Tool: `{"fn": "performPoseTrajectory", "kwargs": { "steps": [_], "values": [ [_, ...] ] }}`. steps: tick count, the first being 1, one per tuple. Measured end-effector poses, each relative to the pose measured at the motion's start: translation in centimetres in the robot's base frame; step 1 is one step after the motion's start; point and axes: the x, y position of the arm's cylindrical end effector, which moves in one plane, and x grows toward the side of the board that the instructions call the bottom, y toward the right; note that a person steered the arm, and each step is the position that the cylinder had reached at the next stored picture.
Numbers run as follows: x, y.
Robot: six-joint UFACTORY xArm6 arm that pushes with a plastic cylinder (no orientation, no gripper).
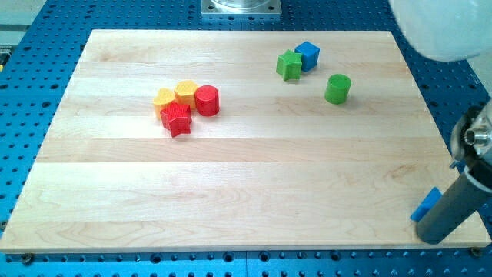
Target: Keep green circle and triangle parallel to each other
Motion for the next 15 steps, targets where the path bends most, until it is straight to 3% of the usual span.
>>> {"fn": "performPoseTrajectory", "kwargs": {
  "steps": [1,2,3,8,9,11,12,13,14,15],
  "values": [
    [-1.5,1.4],
    [-0.1,5.4],
    [-3.0,8.1],
    [-4.6,3.5],
    [-9.3,9.0],
    [-23.9,8.9],
    [-27.5,0.4],
    [-27.5,-8.2],
    [-19.9,-8.3],
    [-21.0,-8.0]
  ]
}}
